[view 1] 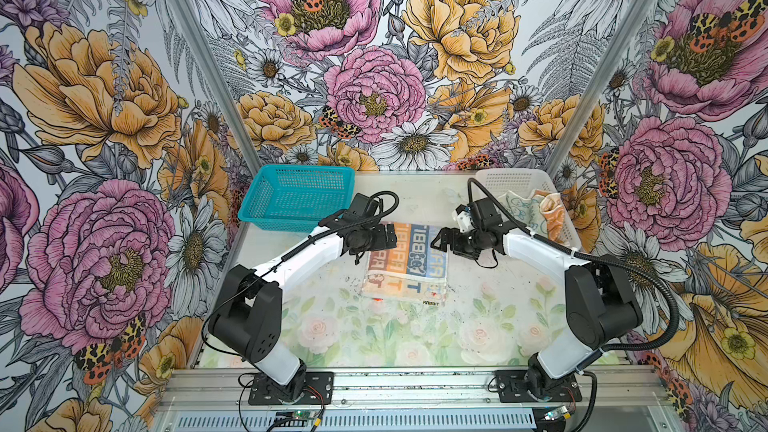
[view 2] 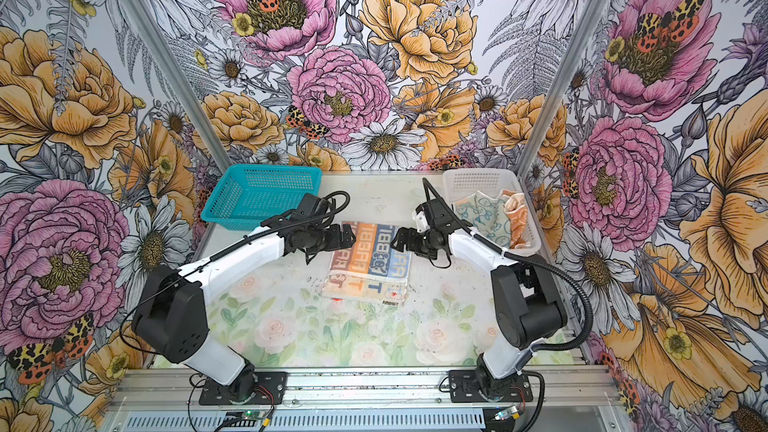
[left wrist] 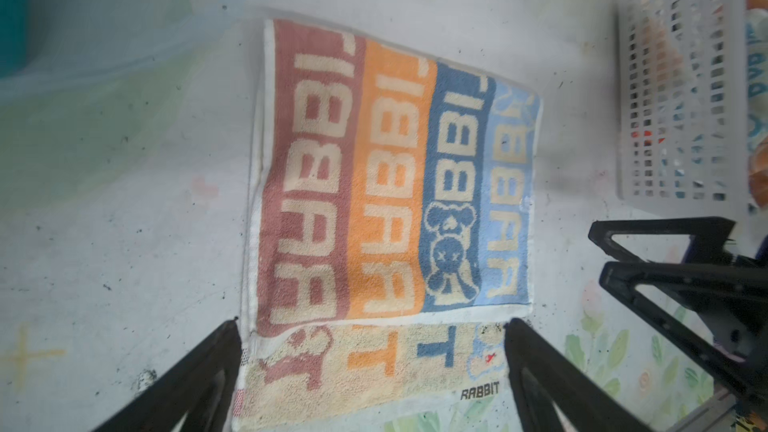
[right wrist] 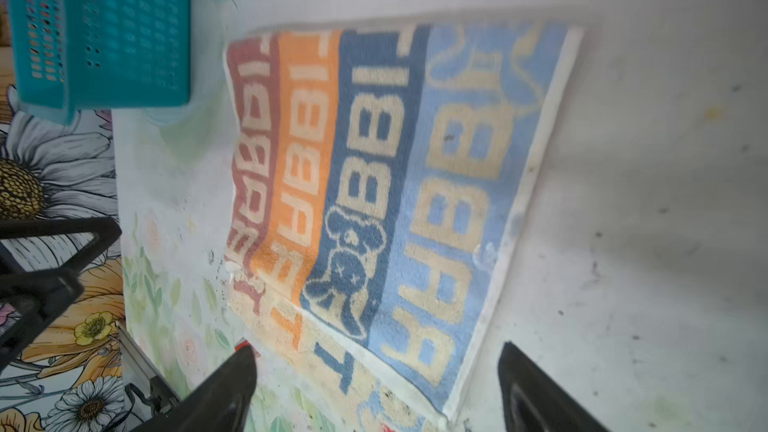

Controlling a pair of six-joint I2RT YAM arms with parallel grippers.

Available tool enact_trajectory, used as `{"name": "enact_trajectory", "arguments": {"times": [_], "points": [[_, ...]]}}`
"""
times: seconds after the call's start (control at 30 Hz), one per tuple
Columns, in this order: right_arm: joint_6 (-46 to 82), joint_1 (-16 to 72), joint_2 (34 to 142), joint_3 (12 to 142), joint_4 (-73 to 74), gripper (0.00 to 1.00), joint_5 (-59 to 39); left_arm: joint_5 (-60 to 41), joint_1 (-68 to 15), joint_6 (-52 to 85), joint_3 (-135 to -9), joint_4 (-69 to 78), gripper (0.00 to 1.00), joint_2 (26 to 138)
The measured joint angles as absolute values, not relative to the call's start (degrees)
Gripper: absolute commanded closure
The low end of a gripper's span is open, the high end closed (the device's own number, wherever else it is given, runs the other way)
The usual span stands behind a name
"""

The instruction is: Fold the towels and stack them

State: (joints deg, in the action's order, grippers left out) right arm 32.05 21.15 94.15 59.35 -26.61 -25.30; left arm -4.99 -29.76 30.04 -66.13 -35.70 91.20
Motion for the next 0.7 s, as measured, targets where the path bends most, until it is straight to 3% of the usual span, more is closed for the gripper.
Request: {"name": "enact_trajectory", "arguments": {"times": [0.13, 0.47, 0.7], "points": [[33.82, 24.32, 94.17, 55.16, -26.5, 0.36, -24.58, -5.02, -29.76, 30.06, -61.65, -36.14, 0.01, 91.2], [36.91, 25.93, 94.19, 49.52, -23.73, 0.47, -22.65, -5.04, -29.89, 30.37, -58.52, -35.57, 0.01, 90.0], [36.64, 25.91, 96.07, 50.35, -21.78, 0.61, -21.82, -5.21, -31.66, 31.77, -58.26, -33.89, 0.01, 90.02]]}}
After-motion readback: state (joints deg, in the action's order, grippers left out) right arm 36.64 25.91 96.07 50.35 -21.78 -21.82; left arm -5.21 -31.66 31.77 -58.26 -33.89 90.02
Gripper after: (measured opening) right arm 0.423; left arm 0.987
